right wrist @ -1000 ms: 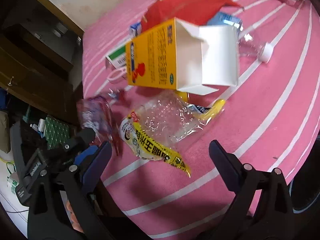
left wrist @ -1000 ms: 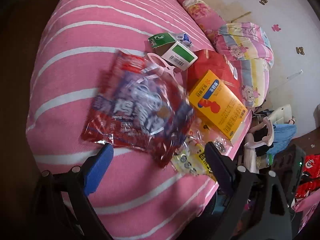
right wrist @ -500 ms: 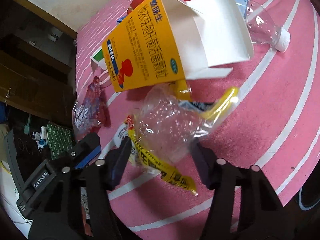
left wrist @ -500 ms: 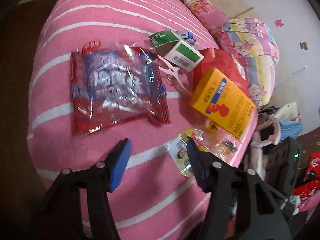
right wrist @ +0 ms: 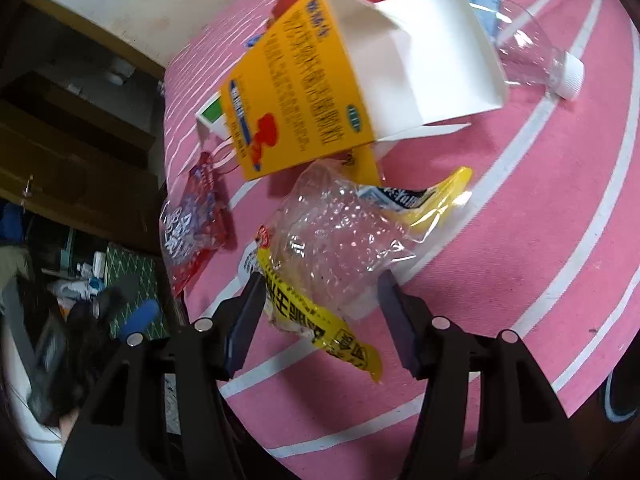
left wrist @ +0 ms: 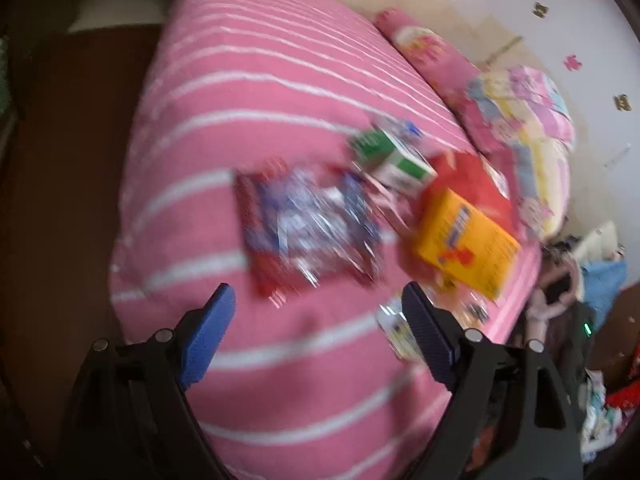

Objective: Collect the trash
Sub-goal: 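Grasp the clear wrapper with the right gripper while the left grasps the snack bag, then carry the clear wrapper and snack bag with both grippers over the bin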

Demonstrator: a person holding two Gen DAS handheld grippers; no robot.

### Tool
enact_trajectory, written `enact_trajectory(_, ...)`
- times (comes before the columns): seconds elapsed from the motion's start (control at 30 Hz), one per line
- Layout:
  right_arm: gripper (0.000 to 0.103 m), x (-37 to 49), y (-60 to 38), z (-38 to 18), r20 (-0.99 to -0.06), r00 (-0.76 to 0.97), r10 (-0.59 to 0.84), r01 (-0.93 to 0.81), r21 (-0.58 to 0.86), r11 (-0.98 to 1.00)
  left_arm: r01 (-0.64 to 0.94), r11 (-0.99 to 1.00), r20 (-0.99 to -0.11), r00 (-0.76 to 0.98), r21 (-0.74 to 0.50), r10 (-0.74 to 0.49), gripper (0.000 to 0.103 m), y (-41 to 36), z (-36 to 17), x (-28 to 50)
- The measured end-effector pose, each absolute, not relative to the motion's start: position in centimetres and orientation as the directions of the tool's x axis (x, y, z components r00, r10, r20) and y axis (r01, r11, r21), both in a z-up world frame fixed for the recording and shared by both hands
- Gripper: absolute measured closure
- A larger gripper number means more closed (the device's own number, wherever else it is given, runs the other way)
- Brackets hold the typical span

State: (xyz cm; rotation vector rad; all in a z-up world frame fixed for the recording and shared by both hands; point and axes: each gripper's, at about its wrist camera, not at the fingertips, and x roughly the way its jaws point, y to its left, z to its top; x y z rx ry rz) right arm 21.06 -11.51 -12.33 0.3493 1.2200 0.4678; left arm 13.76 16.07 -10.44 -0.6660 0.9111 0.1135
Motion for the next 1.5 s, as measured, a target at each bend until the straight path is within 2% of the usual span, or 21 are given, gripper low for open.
enact_trajectory(0.23,0.042,21.3,-11.1,-12.4,-0.805,0.271,0.528,-0.173,0.498,0.850,-0.376,0.835,-0.806,0.578,-0.402,-0.128,0.020,17.3,-11.5,17.1)
enact_trajectory(0.43,0.044,22.0,-11.6,-12.9,-0.781,0.286,0.555,-0.143,0.538,0.831,-0.338,0.848,-0.813,0.558,-0.407,-0.168,0.023,16.5,-13.2,20.3)
enact_trajectory(0.53,0.052,22.1,-11.6,-13.0,-0.777,0.299,0.553,-0.131,0.541,0.831,-0.336,0.878,-0.829,0.547,-0.341,-0.113,0.035,15.5,-13.3,20.8)
enact_trajectory(0.57,0.053,22.1,-11.7,-13.0,-0.777,0.302,0.552,-0.127,0.541,0.832,-0.334,0.883,-0.831,0.547,-0.329,-0.102,0.047,15.3,-13.2,20.9)
enact_trajectory(0.6,0.057,22.1,-11.9,-13.0,-0.776,0.305,0.552,-0.124,0.542,0.831,-0.337,0.884,-0.831,0.548,-0.324,-0.096,0.052,15.3,-13.2,20.8)
enact_trajectory(0.63,0.059,22.1,-12.0,-13.1,-0.774,0.307,0.554,-0.122,0.545,0.830,-0.341,0.882,-0.831,0.549,-0.324,-0.092,0.062,15.4,-13.2,20.8)
enact_trajectory(0.7,0.063,22.0,-12.3,-13.1,-0.769,0.310,0.559,-0.118,0.553,0.825,-0.353,0.873,-0.826,0.556,-0.337,-0.095,0.086,15.8,-13.3,20.6)
enact_trajectory(0.73,0.065,22.0,-12.5,-13.0,-0.763,0.315,0.564,-0.117,0.558,0.821,-0.346,0.865,-0.822,0.555,-0.363,-0.123,0.091,15.9,-13.6,20.5)
enact_trajectory(0.93,0.075,21.0,-13.5,-12.2,-0.747,0.318,0.584,-0.121,0.579,0.806,-0.310,0.856,-0.800,0.573,-0.413,-0.179,0.095,14.6,-13.3,19.5)
enact_trajectory(1.23,0.077,17.5,-15.5,-11.2,-0.727,0.290,0.622,-0.059,0.635,0.770,-0.295,0.828,-0.764,0.605,-0.476,-0.224,0.095,13.0,-11.5,15.3)
enact_trajectory(1.5,0.077,14.0,-17.3,-9.6,-0.698,0.313,0.644,-0.098,0.650,0.753,-0.282,0.806,-0.721,0.651,-0.521,-0.238,0.095,11.9,-9.6,11.1)
